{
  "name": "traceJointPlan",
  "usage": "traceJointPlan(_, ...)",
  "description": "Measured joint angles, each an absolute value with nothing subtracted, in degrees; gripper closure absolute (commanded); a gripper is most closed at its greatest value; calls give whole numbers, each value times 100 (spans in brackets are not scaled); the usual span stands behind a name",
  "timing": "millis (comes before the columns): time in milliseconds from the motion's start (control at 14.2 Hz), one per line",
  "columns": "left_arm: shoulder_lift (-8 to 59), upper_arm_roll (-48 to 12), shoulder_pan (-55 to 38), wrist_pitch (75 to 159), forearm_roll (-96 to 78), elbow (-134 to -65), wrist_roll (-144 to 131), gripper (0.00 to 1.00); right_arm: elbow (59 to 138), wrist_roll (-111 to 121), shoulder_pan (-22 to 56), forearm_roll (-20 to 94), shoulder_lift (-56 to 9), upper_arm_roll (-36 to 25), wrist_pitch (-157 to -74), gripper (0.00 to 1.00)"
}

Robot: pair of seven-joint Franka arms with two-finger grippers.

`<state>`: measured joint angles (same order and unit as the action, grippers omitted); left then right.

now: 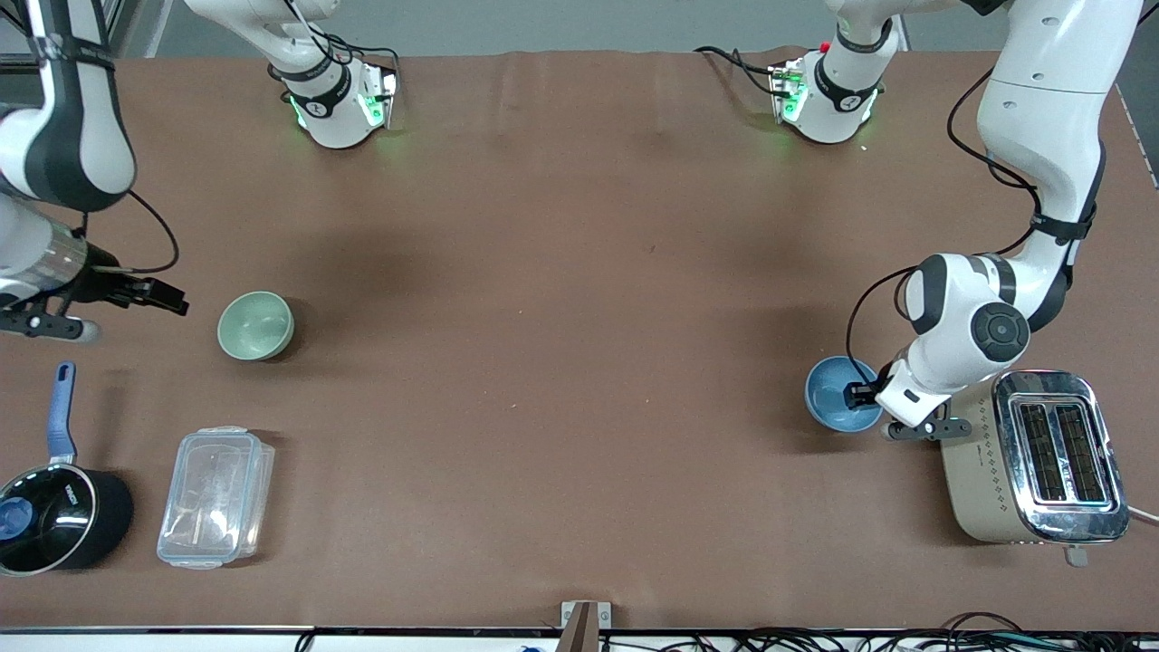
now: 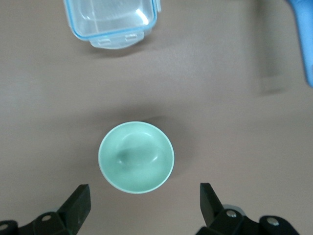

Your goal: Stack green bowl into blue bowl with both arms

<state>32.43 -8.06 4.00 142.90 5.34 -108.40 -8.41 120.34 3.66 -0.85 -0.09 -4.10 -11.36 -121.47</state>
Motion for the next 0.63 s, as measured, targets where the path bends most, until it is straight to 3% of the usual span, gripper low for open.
traceJointPlan(352,3194,-874,398,14280,534,-10834,-892,100,12290,568,-101,422,-1110,-1206,-12833,3)
traceJointPlan(633,3131,-1526,355,14277,534,-10826,-1778,100,12292,1169,-221,828,-1472,-1371,-12935,4)
